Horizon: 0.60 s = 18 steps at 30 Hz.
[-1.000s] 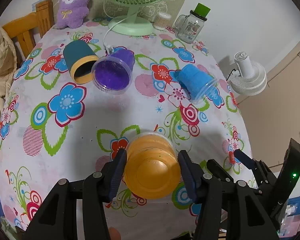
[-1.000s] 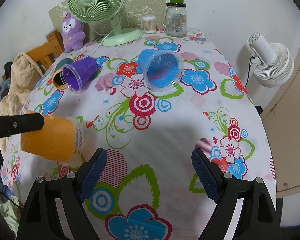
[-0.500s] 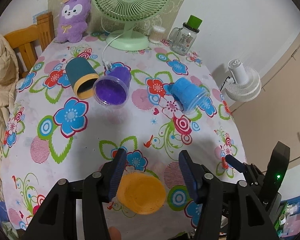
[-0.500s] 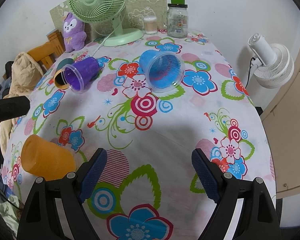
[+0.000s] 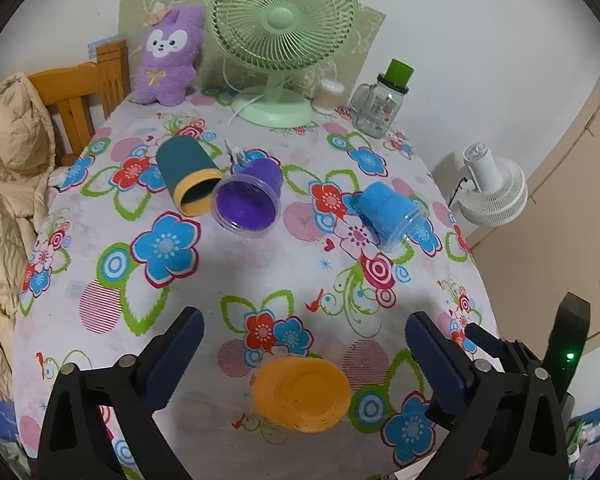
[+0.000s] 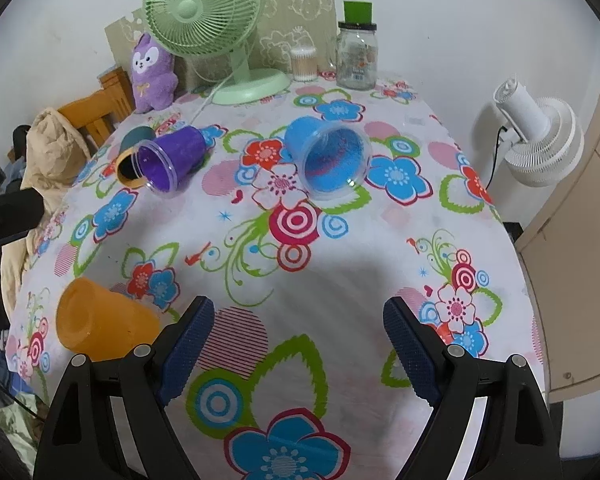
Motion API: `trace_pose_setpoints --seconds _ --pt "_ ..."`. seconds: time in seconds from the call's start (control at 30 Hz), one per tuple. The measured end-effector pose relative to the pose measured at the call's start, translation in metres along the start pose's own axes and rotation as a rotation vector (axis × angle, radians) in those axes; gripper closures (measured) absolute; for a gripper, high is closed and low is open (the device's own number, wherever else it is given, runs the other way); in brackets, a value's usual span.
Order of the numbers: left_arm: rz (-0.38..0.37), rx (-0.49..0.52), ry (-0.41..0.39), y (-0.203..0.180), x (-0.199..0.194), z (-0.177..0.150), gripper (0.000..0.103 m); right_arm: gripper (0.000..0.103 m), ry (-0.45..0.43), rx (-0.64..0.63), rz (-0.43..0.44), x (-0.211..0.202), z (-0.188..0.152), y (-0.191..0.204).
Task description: Flip cup upside down
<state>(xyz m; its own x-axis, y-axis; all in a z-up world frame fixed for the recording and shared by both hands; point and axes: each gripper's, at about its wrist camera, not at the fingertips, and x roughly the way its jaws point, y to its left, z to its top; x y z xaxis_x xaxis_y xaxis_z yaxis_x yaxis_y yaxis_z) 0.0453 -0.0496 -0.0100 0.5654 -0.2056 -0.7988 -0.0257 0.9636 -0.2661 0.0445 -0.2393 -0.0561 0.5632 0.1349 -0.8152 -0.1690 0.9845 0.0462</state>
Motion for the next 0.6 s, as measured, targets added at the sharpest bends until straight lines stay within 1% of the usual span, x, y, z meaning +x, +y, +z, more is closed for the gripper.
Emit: trace_pose_setpoints --seconds 0.07,0.1,0.17,0.4,0.53,0.6 --pt "0.013 0.001 -0.014 0.002 -0.002 -0.002 0.0 0.014 -0.01 -0.003 0.003 -0.004 0.001 0.002" --pt "0.018 0.002 -0.017 0.003 -0.003 -0.003 0.0 0.011 -0.015 -0.005 0.002 -0.005 0.002 0.003" --pt "0.025 -0.001 -0.02 0.006 -0.003 -0.004 0.0 0.009 -0.027 -0.009 0.001 -0.008 0.003 0.005" --pt "0.042 -0.015 -0.042 0.017 -0.007 -0.009 0.0 0.008 -0.069 -0.033 0.007 -0.023 0.008 0.016" --pt "0.047 -0.01 -0.08 0.02 -0.015 -0.012 0.0 0.008 -0.103 -0.052 -0.001 -0.033 0.011 0.023" --pt "0.061 -0.01 -0.098 0.021 -0.017 -0.012 0.0 0.008 -0.121 -0.057 -0.004 -0.039 0.013 0.027"
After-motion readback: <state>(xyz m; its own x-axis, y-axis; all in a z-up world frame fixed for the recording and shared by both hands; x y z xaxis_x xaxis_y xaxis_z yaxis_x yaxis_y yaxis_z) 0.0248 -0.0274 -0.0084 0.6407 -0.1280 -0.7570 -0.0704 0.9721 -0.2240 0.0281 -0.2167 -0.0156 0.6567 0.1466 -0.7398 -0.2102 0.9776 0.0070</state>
